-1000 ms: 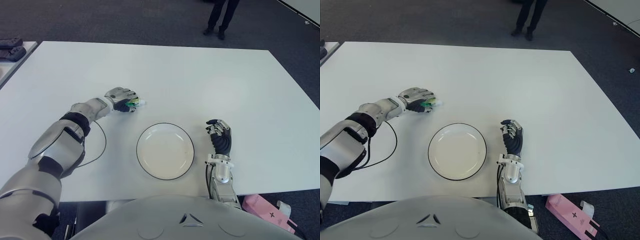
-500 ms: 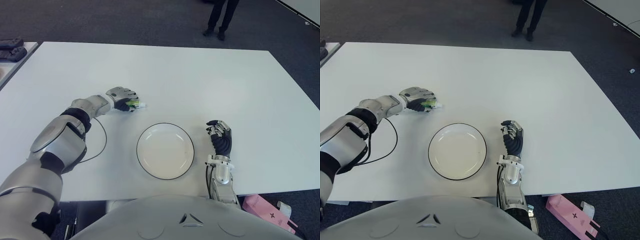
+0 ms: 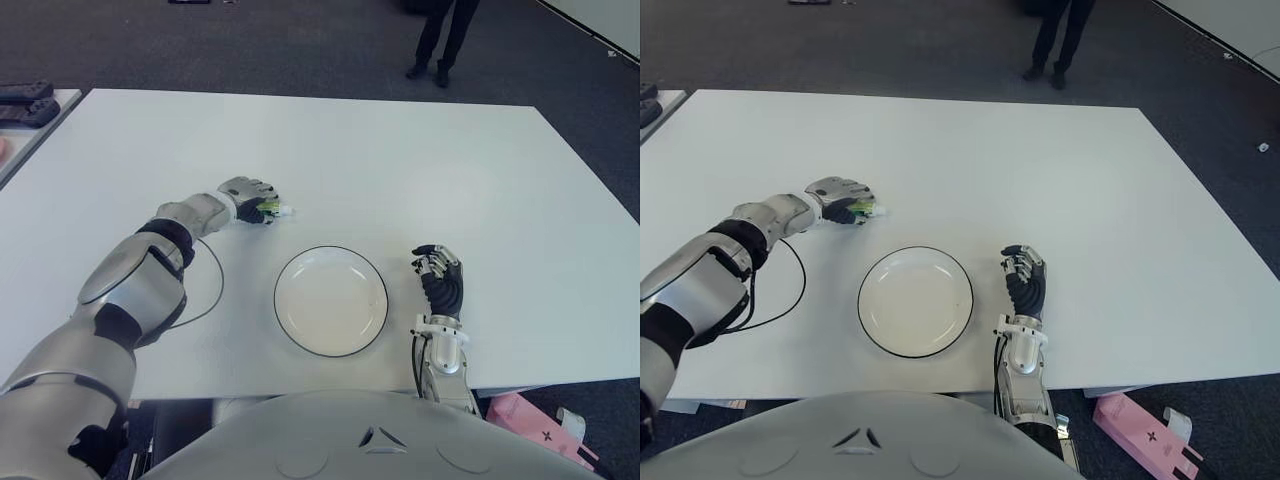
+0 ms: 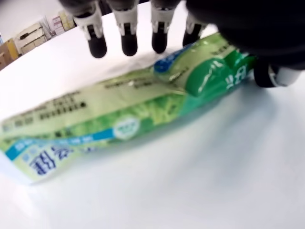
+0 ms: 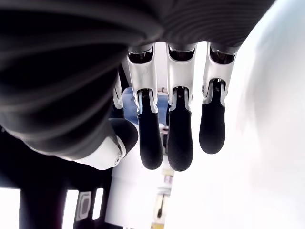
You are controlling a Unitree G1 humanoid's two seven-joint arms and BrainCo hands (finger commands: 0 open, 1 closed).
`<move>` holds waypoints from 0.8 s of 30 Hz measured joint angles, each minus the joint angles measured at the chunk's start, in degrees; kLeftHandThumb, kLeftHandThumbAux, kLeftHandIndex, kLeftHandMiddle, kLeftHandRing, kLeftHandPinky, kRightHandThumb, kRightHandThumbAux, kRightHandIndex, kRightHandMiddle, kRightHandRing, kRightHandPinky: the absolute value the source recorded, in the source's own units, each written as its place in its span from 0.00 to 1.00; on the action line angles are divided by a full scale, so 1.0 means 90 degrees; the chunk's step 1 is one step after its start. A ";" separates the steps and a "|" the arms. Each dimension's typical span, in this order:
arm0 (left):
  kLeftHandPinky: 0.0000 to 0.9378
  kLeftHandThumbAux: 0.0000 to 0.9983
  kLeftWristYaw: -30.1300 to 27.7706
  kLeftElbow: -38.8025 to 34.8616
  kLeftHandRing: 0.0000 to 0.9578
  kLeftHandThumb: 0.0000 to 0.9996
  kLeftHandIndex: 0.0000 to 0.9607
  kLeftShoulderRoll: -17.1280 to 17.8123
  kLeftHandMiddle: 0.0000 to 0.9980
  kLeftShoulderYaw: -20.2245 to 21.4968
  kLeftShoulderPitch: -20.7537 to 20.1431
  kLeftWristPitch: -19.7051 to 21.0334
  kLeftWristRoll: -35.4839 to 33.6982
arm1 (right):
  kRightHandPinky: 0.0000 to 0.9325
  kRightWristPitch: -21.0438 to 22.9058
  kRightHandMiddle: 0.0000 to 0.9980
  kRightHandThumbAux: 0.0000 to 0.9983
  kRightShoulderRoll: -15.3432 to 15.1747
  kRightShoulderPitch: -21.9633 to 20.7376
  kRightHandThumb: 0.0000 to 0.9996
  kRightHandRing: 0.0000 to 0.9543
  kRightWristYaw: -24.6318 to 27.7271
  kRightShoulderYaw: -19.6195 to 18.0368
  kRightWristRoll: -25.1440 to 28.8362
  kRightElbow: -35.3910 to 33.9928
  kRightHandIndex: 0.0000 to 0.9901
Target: Put the toothpaste on the table into the plate.
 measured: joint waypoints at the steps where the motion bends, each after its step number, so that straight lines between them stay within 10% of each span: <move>1: 0.00 0.21 -0.0014 0.0002 0.00 0.41 0.00 -0.0009 0.00 0.0002 0.0002 0.0022 -0.0021 | 0.56 0.0000 0.48 0.73 0.0000 0.0002 0.71 0.55 0.0000 -0.0001 0.0000 -0.0007 0.44; 24: 0.11 0.35 0.0062 0.0010 0.00 0.46 0.00 -0.0189 0.00 0.0006 0.0137 0.0683 -0.0271 | 0.56 -0.0070 0.49 0.73 0.0014 0.0051 0.72 0.55 -0.0027 0.0012 -0.0006 -0.0050 0.44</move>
